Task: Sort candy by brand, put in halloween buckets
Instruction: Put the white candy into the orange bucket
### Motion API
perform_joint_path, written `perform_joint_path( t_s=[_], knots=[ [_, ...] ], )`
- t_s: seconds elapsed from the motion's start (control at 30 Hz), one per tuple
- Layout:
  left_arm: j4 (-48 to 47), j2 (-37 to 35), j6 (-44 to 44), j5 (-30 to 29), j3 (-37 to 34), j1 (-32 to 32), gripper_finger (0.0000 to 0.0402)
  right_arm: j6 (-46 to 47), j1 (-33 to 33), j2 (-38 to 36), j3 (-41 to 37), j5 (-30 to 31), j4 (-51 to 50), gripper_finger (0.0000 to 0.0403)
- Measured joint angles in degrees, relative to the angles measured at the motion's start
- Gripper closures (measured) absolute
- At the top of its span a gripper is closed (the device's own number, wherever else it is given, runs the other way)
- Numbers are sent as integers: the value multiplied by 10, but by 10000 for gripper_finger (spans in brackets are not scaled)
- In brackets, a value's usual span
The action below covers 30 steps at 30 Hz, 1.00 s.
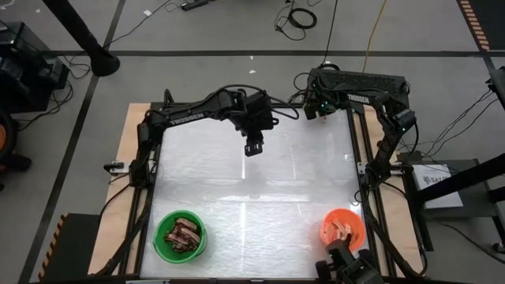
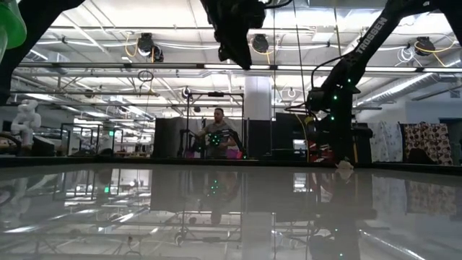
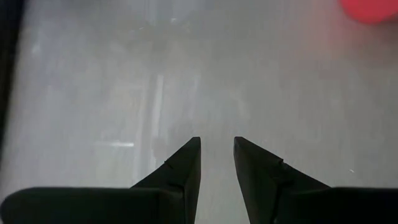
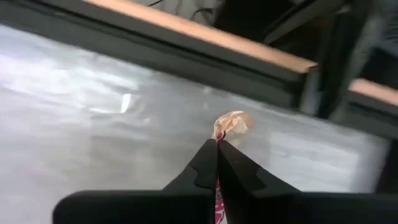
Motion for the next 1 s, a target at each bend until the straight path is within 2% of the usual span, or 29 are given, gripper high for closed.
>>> perform_joint_path(
  t_s=[0.07, 0.23, 0.4, 0.53, 0.7, 0.87, 1.0],
  knots=[
    [0, -5, 11, 24, 0, -5, 300, 5, 1, -4, 0, -24, -1, 401],
    [1, -40, 22, 29, -13, -9, 300, 23, 24, -40, 0, -93, -3, 402],
    [35, -117, 15, 29, -113, -10, 300, 28, 70, -112, 0, -145, -10, 402],
    [145, -208, -12, 31, -248, -9, 300, 27, 125, -180, 0, -228, -8, 402],
    [388, -297, -65, 83, -439, -11, 300, 34, 226, -247, 0, -364, 5, 403],
    [621, -318, -101, 140, -567, -32, 300, 106, 354, -275, 0, -381, 22, 403],
    [710, -317, -96, 146, -603, -63, 300, 172, 449, -273, 0, -378, 68, 403]
  ],
)
